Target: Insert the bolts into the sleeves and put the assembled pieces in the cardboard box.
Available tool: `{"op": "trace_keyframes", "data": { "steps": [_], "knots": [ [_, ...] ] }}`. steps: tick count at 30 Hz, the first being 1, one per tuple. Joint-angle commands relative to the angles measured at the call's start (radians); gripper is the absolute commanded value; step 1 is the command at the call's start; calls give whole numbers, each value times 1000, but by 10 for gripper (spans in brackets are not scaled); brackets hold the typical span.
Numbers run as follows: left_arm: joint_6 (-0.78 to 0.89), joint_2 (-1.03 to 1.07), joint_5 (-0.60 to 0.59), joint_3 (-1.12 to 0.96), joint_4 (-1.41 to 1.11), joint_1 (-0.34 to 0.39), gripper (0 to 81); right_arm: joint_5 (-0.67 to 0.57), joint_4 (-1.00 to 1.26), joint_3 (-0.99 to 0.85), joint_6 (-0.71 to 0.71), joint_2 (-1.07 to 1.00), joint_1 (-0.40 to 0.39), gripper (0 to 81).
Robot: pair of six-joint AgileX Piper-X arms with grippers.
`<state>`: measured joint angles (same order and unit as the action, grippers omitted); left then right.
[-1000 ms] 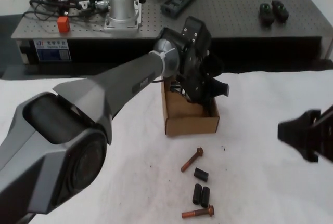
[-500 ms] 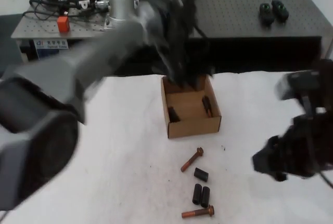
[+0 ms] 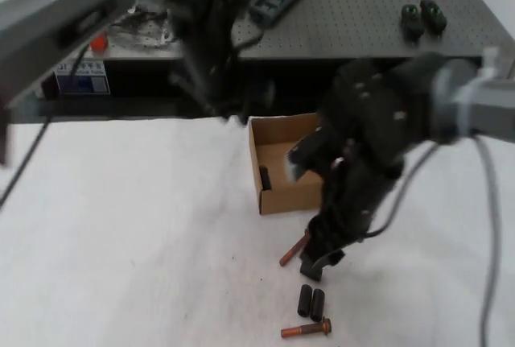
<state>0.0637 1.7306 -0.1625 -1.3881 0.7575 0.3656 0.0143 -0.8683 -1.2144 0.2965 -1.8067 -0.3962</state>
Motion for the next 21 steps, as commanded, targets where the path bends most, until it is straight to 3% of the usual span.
{"op": "trace_keyframes", "data": {
  "steps": [1,4,9,13,21],
  "knots": [
    [13,44,11,-111,35,17,257,11,-11,-23,19,-12,-3,403],
    [11,-100,-14,99,-108,-19,257,13,-11,-38,30,-56,-6,403],
    [-37,-252,-14,265,-192,-65,257,25,-24,-36,41,-83,-14,398],
    [-105,-281,-14,286,-151,-69,257,28,-14,-36,48,-99,-17,343],
    [-137,-281,-14,286,-119,-69,257,28,0,-36,59,-146,-37,336]
  ]
}}
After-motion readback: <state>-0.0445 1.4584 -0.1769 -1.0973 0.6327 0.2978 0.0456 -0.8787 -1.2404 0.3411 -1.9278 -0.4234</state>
